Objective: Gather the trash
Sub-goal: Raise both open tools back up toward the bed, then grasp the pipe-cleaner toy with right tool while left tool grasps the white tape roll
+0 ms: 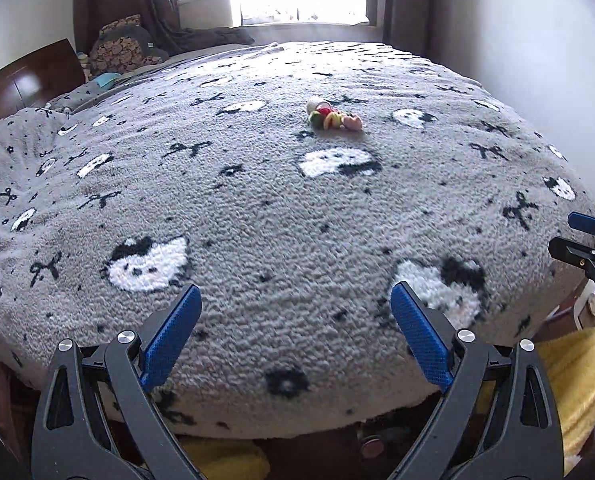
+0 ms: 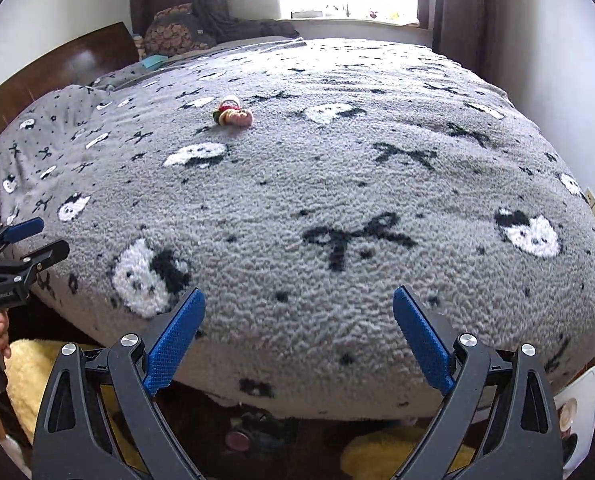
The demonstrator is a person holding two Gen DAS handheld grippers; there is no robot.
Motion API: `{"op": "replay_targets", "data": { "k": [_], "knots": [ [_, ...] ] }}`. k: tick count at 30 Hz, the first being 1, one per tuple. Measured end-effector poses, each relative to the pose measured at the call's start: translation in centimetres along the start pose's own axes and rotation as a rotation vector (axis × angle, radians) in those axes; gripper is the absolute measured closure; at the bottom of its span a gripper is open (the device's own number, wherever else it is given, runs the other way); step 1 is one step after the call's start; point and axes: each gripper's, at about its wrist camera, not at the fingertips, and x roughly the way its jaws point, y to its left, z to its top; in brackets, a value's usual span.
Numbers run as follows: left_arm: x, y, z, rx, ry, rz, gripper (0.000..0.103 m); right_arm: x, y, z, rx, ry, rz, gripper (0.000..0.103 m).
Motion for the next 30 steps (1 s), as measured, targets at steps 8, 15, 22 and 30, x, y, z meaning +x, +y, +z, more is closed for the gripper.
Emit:
{"op": "replay_targets", "data": {
  "k": [8, 15, 22, 30],
  "knots": [
    [3.8, 2.3, 3.6, -0.016, 0.016, 0.021, 0.013, 3.8, 1.3, 4.7, -0.038, 0.005, 0.010, 0.008],
    [7.9, 4.4, 5.9, -0.027, 0.046, 0.049, 0.013, 8.0, 2.4, 8.5, -0.057, 0.021, 0.009, 0.008],
    [11.2, 5.9, 8.4, -0.024, 0.065, 0.063, 0.013, 12.7, 4.3, 12.8, -0.073, 0.022, 0.040, 0.008],
    [14.1, 5.8, 10.4, 0.003, 0.081, 0.050, 0.013, 19.8, 7.1, 18.0, -0.109, 0.022, 0.045, 0.013]
  ]
}}
